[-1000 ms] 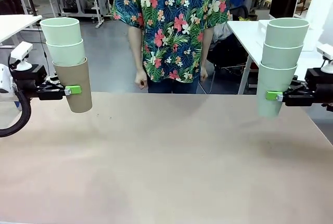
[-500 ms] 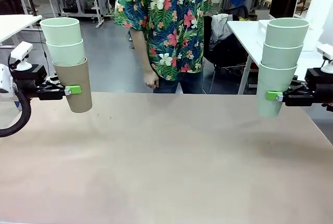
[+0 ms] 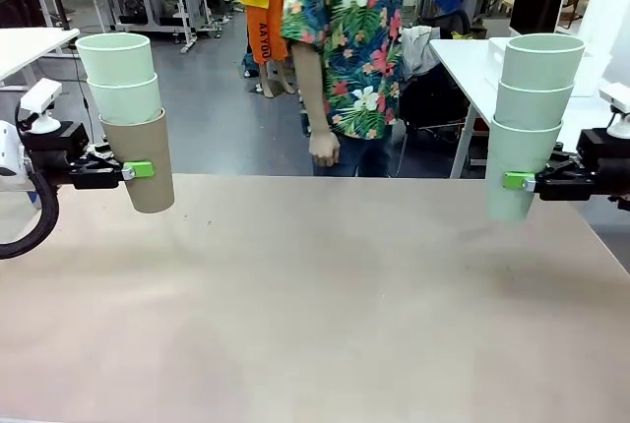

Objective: Stack the cups and store them in the basket.
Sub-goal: Place the stack of Reusable plastic cups into the Pantry Basket.

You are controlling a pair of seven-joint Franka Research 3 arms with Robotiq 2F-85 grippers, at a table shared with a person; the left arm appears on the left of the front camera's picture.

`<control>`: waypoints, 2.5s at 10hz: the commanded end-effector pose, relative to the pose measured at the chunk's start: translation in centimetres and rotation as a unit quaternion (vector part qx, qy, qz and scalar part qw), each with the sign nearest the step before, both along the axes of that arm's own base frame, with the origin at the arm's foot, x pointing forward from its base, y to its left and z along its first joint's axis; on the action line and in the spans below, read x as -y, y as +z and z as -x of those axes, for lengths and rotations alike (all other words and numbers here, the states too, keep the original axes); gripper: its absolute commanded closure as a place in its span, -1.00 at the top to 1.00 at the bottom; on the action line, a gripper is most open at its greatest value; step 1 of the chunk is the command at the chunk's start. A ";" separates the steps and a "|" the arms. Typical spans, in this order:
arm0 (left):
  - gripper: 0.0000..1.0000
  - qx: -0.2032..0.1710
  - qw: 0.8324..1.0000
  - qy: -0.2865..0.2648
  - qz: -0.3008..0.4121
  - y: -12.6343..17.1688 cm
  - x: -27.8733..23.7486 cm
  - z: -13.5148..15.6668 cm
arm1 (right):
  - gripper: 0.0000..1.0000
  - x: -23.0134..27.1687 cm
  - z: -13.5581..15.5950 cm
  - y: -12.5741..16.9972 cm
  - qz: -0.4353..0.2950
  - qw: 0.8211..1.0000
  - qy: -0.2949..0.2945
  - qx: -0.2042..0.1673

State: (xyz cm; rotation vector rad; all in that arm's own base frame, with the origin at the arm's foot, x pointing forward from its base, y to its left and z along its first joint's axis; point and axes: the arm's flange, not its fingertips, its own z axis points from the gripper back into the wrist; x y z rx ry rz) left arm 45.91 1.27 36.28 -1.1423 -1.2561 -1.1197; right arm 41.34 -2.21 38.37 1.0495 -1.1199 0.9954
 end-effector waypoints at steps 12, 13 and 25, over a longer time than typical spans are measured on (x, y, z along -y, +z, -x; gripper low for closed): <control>0.71 0.005 1.000 -0.001 0.001 0.5 0.1 0.0 | 0.70 0.0 -0.1 0.4 0.000 1.000 0.000 0.006; 0.71 0.005 1.000 -0.001 0.001 0.5 0.1 0.0 | 0.70 0.0 -0.1 0.4 0.000 1.000 0.000 0.006; 0.71 0.005 1.000 -0.001 0.001 0.5 0.1 0.0 | 0.70 0.0 -0.1 0.4 0.000 1.000 0.000 0.006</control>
